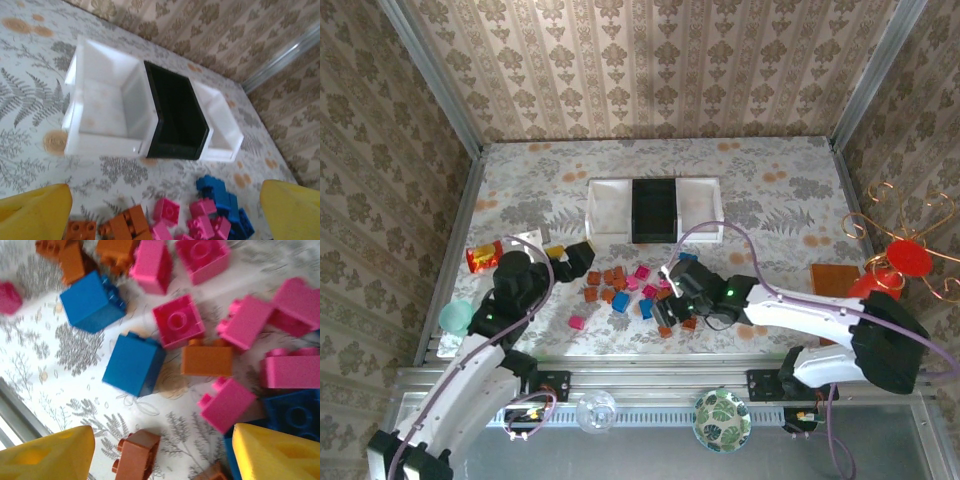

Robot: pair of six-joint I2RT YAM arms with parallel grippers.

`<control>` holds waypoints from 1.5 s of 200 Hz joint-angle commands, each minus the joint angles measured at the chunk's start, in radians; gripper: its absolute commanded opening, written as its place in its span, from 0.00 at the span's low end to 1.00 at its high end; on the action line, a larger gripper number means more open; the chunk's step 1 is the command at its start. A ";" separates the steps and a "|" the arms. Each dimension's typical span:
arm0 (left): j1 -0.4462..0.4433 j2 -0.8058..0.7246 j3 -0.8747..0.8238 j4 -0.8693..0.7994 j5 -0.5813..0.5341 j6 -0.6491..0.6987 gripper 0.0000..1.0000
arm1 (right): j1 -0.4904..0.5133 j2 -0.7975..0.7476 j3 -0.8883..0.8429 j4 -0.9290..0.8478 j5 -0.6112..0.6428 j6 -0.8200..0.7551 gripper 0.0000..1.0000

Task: Sort the legos into containers by color
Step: Pick up the lego from the bottom-center of the table, then place the lego in the container.

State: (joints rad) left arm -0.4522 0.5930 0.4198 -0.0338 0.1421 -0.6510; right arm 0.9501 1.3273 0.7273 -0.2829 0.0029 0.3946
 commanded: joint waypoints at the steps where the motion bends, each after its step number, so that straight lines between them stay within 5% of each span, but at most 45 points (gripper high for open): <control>1: -0.044 -0.045 0.010 -0.133 -0.068 0.058 0.97 | 0.040 0.054 0.042 -0.084 0.071 0.005 0.72; 76: -0.065 -0.068 -0.007 -0.159 -0.082 0.069 1.00 | 0.172 0.204 0.080 -0.110 0.130 0.038 0.64; 194: -0.092 -0.064 0.026 -0.200 -0.099 0.099 1.00 | 0.166 0.166 0.076 -0.077 0.141 0.005 0.21; 222: -0.103 -0.060 0.031 -0.211 -0.104 0.102 1.00 | 0.074 0.071 0.116 -0.092 0.163 -0.042 0.20; 251: -0.113 -0.056 0.031 -0.218 -0.109 0.095 1.00 | -0.145 -0.011 0.219 -0.101 0.196 -0.065 0.20; 300: -0.128 -0.039 0.033 -0.246 -0.111 0.083 1.00 | -0.451 0.215 0.411 -0.039 0.203 -0.038 0.20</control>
State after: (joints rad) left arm -0.5694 0.5503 0.4206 -0.2485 0.0433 -0.5747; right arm 0.5823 1.4082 1.0668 -0.3302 0.1814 0.3504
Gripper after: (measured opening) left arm 0.998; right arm 0.261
